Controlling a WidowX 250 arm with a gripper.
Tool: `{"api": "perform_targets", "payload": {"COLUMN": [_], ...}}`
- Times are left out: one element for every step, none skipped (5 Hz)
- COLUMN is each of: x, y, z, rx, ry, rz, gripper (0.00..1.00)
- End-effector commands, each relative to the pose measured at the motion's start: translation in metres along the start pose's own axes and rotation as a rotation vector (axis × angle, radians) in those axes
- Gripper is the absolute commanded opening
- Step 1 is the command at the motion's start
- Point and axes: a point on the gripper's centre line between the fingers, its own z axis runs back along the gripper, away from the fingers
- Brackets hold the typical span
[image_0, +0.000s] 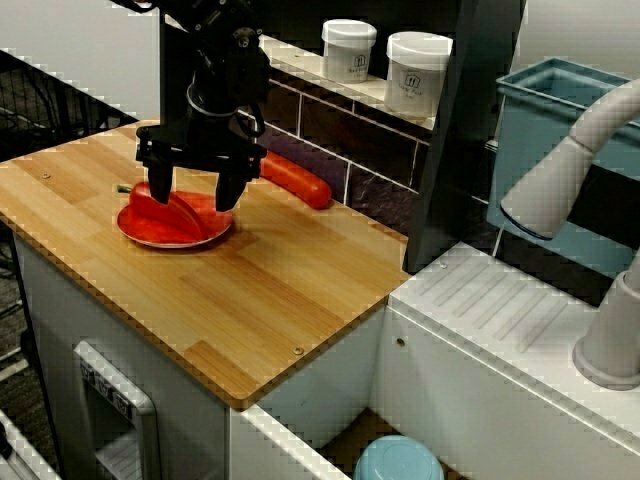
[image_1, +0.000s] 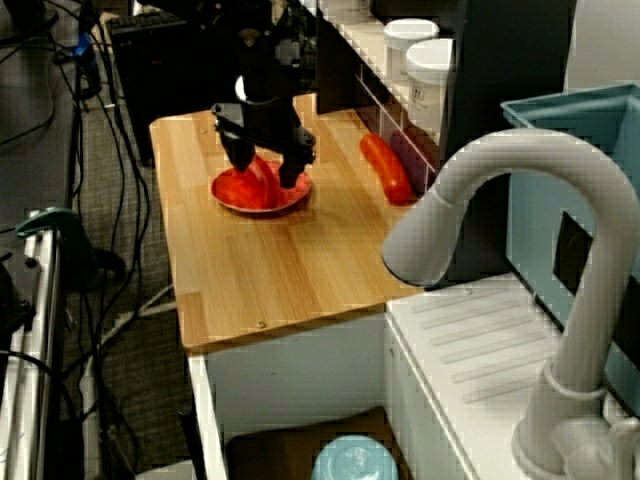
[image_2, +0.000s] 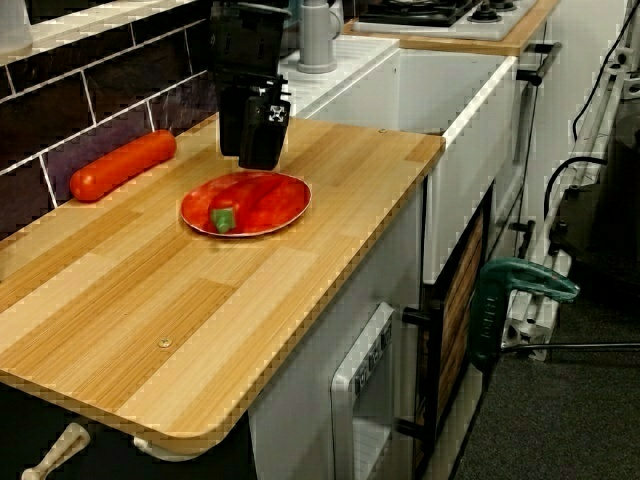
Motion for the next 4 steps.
{"api": "perform_targets", "payload": {"x": [0.006, 0.01, 0.016, 0.019], "y": [0.006, 0.005, 0.005, 0.006], "z": [0.007, -0.003, -0.008, -0.017], "rx": [-0.026, -0.012, -0.018, -0.016], "ry": [-0.005, -0.018, -0.02, -0.041], "rz": [0.014, 0.025, 0.046, 0.065], "gripper": [1.0, 1.0, 1.0, 1.0]}}
